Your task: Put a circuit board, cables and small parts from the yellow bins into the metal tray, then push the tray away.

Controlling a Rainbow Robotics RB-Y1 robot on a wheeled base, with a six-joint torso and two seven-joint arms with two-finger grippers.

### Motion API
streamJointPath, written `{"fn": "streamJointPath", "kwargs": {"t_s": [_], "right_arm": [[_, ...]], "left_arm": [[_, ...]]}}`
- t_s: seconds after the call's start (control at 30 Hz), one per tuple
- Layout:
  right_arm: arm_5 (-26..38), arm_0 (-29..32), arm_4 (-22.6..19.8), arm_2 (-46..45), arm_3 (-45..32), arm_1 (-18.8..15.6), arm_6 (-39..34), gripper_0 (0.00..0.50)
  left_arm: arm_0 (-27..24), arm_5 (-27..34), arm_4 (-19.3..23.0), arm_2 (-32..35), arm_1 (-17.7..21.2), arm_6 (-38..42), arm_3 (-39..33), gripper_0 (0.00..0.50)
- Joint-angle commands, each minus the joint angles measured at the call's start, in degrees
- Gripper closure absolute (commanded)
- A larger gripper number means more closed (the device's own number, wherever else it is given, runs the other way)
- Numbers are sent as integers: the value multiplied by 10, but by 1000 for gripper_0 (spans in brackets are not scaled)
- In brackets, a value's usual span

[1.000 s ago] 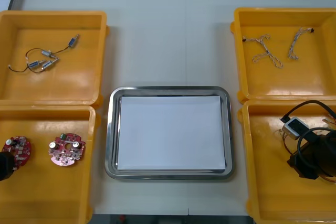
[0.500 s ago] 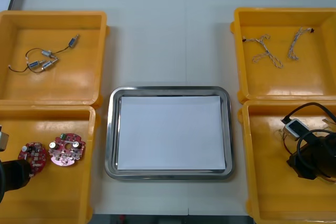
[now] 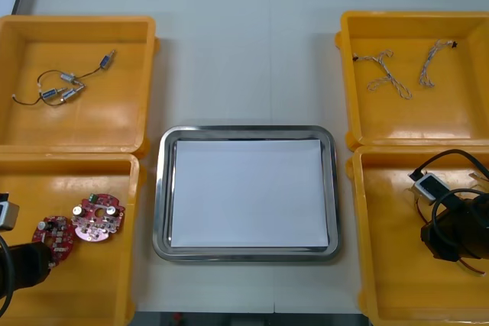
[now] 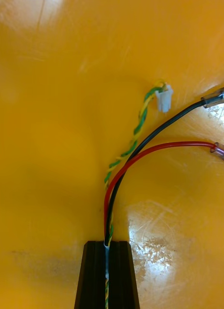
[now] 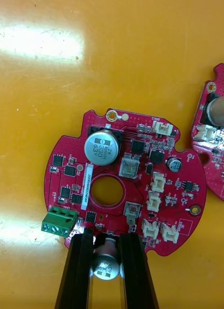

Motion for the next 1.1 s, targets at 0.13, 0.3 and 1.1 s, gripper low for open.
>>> {"fn": "streamJointPath", "kwargs": {"t_s": [0.13, 0.3, 1.1], "right_arm": [[-2, 10, -6, 2, -15, 9, 28, 500], [5, 10, -13, -12, -36, 9, 28, 500], [214, -5, -64, -158, -176, 9, 8, 500]], "left_arm": [[28, -9, -2, -3, 3, 25, -19, 435], [28, -9, -2, 1, 4, 22, -19, 225], [-14, 165, 42, 88, 47, -23, -139, 0]]}}
